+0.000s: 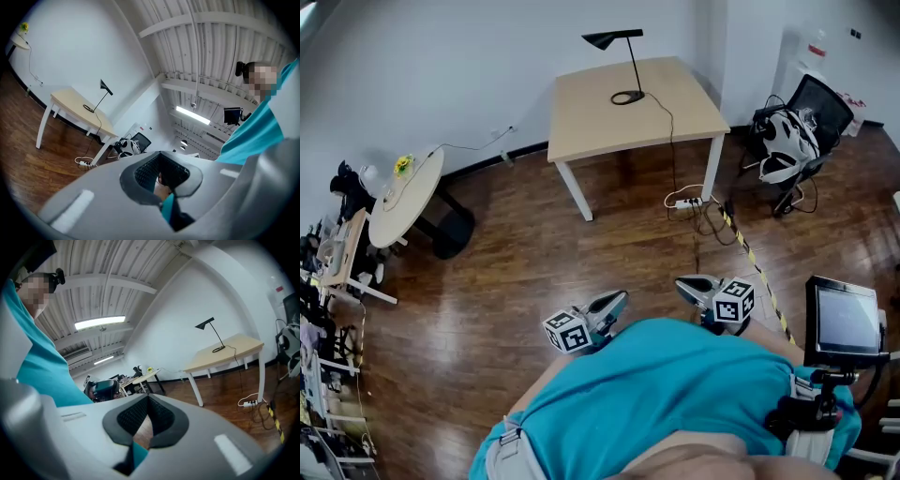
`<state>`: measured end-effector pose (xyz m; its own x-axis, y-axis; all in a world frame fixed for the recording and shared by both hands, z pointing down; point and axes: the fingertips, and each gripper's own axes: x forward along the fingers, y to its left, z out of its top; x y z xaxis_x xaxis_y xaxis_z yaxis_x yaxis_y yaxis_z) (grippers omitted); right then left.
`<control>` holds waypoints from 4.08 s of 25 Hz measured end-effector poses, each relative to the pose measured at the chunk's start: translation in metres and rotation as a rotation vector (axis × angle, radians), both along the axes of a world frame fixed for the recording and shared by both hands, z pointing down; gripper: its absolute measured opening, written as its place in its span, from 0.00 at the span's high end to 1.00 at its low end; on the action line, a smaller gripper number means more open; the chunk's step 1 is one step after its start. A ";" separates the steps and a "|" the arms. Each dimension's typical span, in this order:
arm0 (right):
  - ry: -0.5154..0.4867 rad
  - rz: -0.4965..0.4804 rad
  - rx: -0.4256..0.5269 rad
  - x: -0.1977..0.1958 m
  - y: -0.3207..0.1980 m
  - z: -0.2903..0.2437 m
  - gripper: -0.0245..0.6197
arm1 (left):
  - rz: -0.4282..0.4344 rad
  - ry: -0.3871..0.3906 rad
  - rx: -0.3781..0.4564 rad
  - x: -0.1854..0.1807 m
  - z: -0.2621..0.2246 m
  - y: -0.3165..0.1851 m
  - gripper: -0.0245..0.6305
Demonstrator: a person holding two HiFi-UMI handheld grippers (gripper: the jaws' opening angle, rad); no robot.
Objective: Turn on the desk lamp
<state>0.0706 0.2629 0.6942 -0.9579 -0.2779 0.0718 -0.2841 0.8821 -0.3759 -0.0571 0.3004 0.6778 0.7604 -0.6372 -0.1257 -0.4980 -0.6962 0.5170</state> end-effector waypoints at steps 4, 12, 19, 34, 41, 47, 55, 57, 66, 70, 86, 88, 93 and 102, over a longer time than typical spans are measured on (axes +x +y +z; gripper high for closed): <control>0.014 0.016 0.027 -0.096 -0.027 -0.038 0.96 | 0.007 0.020 0.047 -0.100 -0.042 -0.035 0.96; 0.066 0.017 -0.002 -0.244 -0.072 -0.056 0.96 | 0.062 0.073 -0.011 -0.238 -0.040 -0.091 0.96; 0.093 0.004 -0.062 -0.277 -0.220 -0.065 0.96 | 0.032 0.170 -0.134 -0.276 -0.045 -0.240 0.96; 0.031 -0.103 -0.028 -0.171 -0.433 -0.052 0.96 | -0.024 -0.035 -0.043 -0.153 -0.050 -0.416 0.96; 0.041 -0.144 -0.070 -0.205 -0.530 -0.004 0.96 | -0.121 -0.016 -0.058 -0.194 -0.016 -0.516 0.96; 0.072 -0.053 -0.033 -0.267 -0.630 -0.010 0.96 | -0.038 0.033 0.030 -0.266 -0.032 -0.627 0.96; 0.084 0.066 -0.093 -0.330 -0.758 -0.017 0.96 | 0.125 0.011 -0.096 -0.322 -0.014 -0.767 0.96; 0.108 0.056 -0.084 -0.327 -0.779 -0.023 0.96 | 0.152 0.017 -0.104 -0.310 -0.022 -0.795 0.96; 0.049 0.107 -0.124 -0.236 -0.912 0.009 0.96 | 0.071 -0.054 -0.134 -0.264 -0.010 -0.905 0.96; 0.035 0.041 -0.108 -0.186 -1.004 0.054 0.96 | -0.102 -0.077 -0.099 -0.225 -0.003 -0.979 0.96; 0.269 0.172 -0.131 -0.120 -1.255 0.214 0.96 | -0.212 -0.158 -0.207 -0.183 0.064 -1.091 0.96; 0.316 0.217 -0.151 -0.127 -1.271 0.221 0.96 | -0.203 -0.169 -0.200 -0.199 0.058 -1.097 0.96; 0.431 0.333 -0.160 -0.153 -1.302 0.244 0.96 | -0.153 -0.162 -0.243 -0.251 0.058 -1.108 0.96; 0.612 0.480 -0.079 -0.185 -1.332 0.312 0.96 | -0.177 -0.175 -0.312 -0.336 0.103 -1.102 0.96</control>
<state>-0.1145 -1.0689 1.0066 -0.5180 -0.6240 0.5850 -0.8046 0.5876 -0.0858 -0.3927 -0.8019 0.7812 0.6280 -0.7474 0.2168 -0.6957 -0.4143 0.5868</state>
